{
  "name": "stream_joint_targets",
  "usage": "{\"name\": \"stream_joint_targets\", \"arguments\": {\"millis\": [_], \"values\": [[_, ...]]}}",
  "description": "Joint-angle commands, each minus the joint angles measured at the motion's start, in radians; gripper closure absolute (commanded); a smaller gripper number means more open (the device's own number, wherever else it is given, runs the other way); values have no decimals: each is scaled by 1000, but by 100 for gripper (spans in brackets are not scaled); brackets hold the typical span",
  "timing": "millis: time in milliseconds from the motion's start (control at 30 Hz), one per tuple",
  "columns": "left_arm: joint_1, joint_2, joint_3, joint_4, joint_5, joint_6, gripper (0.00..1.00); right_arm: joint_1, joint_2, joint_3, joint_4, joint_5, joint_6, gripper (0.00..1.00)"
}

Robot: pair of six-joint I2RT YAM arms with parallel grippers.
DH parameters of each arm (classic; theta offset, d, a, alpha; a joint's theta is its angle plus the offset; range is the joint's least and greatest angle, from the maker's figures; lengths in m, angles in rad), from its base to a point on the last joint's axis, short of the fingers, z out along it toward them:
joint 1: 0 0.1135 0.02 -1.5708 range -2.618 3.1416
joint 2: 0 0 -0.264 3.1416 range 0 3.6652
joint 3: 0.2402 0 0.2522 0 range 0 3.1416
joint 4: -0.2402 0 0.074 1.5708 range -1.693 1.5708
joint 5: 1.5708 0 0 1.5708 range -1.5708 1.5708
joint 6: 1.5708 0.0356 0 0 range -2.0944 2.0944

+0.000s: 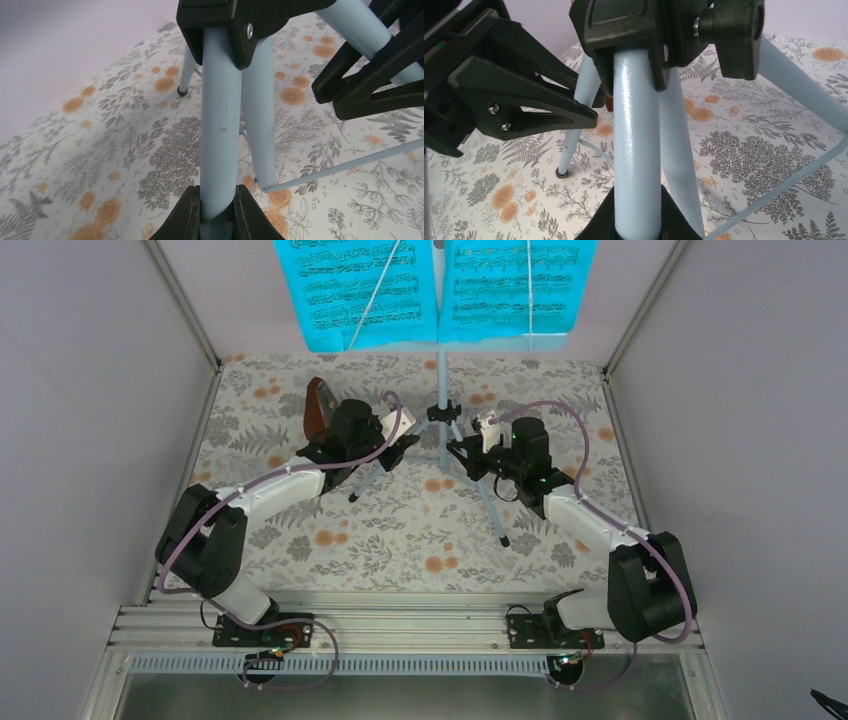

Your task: Pack up the instrument practice props

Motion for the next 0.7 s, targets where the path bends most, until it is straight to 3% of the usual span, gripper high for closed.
{"name": "stream_joint_targets", "arguments": {"millis": [0, 267, 667], "values": [[-53, -72, -54, -9, -225, -79, 98, -24, 20, 32, 46, 272, 60, 96], [-72, -68, -95, 35, -456, -155, 98, -8, 101, 59, 87, 384, 64, 96], [-74, -40, -95, 58, -475, -191, 97, 27, 78, -66, 92, 473, 89, 96]]}}
